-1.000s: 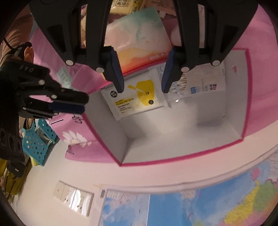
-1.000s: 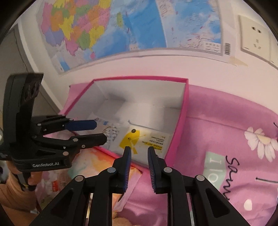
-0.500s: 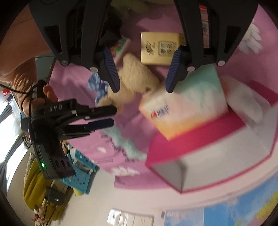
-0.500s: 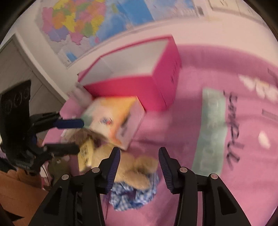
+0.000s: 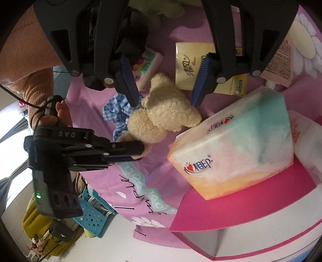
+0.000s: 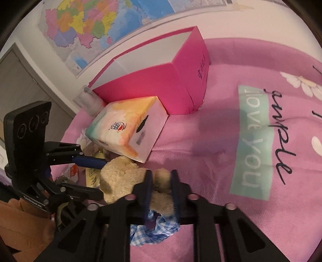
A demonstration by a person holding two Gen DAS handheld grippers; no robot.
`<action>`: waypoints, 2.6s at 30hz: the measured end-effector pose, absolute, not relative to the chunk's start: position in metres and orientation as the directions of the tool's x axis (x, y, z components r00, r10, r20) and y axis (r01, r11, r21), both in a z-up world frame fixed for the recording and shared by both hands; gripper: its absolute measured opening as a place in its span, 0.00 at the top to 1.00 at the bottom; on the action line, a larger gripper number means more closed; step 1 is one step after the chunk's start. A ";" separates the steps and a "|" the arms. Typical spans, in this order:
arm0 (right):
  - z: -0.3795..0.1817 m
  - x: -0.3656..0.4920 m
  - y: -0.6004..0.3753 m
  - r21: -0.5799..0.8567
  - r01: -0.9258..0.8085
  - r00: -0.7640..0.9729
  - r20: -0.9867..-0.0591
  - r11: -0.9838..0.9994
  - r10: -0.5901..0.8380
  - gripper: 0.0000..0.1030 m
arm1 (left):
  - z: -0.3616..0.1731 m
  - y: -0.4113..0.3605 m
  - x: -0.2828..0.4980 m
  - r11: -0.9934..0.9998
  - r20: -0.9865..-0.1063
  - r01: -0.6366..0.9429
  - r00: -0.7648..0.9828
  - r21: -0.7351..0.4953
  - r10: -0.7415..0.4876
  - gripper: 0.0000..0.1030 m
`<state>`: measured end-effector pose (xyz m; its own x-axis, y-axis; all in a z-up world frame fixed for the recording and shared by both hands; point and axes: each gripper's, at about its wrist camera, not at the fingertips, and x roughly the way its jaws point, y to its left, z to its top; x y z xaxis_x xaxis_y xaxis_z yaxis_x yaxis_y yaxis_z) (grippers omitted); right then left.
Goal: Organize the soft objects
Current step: 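Grasp the beige teddy bear with the right gripper, then drop the teddy bear into the pink box with the right gripper, then grasp the black cloth with the right gripper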
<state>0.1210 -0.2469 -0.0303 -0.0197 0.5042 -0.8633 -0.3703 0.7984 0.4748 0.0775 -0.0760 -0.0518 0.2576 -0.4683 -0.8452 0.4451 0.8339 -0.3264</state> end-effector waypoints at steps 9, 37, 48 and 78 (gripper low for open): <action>-0.007 0.116 -0.247 0.466 -0.395 0.043 -0.851 0.792 0.523 0.90 | -0.044 -0.065 0.079 0.819 -0.803 0.398 0.266 -0.413 -0.534 0.67; 0.072 0.216 -0.185 0.377 -0.537 0.287 -0.760 0.755 0.583 0.90 | 0.062 -0.017 0.148 0.920 -0.706 0.304 0.593 -0.248 -0.387 0.68; 0.016 0.253 -0.171 0.344 -0.486 0.243 -0.830 0.803 0.503 0.90 | 0.039 -0.022 0.197 0.951 -0.767 0.243 0.568 -0.189 -0.298 0.68; 0.065 0.139 -0.219 0.431 -0.579 0.137 -0.786 0.693 0.603 0.56 | 0.047 -0.018 0.082 0.890 -0.697 0.419 0.584 -0.179 -0.416 0.63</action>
